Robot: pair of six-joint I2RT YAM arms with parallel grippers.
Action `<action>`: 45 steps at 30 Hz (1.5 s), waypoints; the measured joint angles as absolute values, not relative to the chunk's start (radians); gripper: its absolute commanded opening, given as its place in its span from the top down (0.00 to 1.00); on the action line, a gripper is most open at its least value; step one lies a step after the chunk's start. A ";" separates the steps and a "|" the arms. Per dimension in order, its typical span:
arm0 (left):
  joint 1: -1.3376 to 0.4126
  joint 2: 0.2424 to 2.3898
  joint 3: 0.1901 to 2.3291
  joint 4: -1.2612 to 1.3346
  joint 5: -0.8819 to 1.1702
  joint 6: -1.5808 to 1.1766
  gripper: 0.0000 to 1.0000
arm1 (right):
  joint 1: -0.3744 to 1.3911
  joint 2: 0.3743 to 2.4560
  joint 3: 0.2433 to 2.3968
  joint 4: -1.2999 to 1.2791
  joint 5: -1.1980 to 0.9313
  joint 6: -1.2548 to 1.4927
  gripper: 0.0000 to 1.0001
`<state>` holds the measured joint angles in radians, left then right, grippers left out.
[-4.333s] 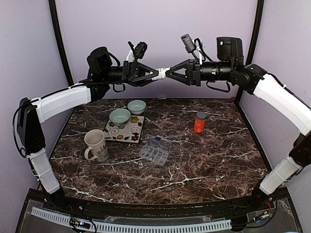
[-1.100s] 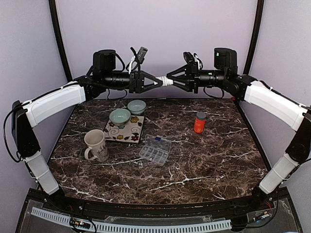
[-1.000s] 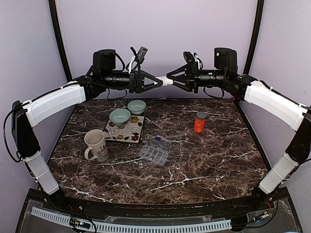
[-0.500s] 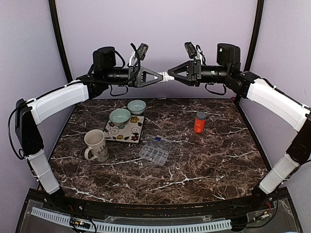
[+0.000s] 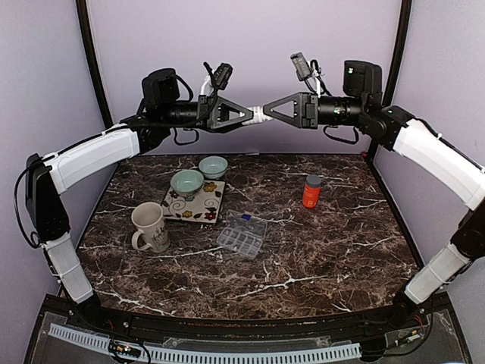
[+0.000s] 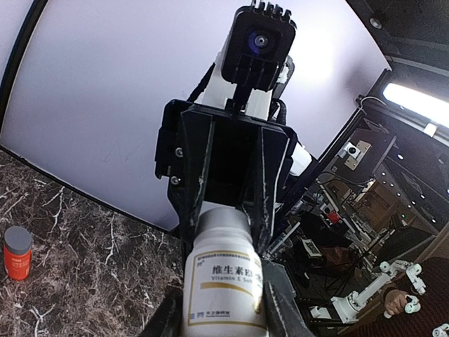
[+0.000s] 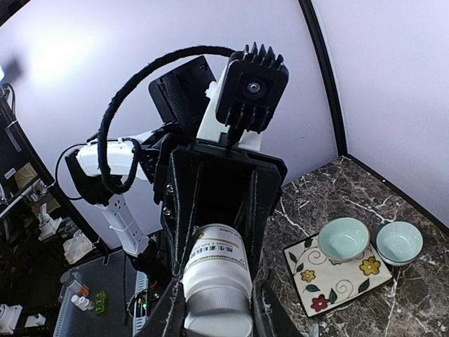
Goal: Sort the pills into containers
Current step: Unscrew the lid of the pill bottle, then pour the pill into the compartment of the pill container.
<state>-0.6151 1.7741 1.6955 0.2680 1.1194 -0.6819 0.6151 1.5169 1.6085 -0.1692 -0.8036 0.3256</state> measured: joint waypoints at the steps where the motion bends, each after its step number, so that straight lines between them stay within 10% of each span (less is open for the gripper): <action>1: -0.614 1.777 1.695 0.275 1.123 -0.693 1.00 | 0.615 1.515 1.608 -0.173 -0.799 0.312 0.96; 21: -0.591 1.779 1.663 0.366 1.138 -0.733 1.00 | 0.612 1.467 1.576 -0.213 -0.698 0.247 0.97; 45: -0.688 1.422 0.962 0.653 0.760 -0.695 1.00 | 0.588 1.402 1.392 -0.123 -0.532 0.375 1.00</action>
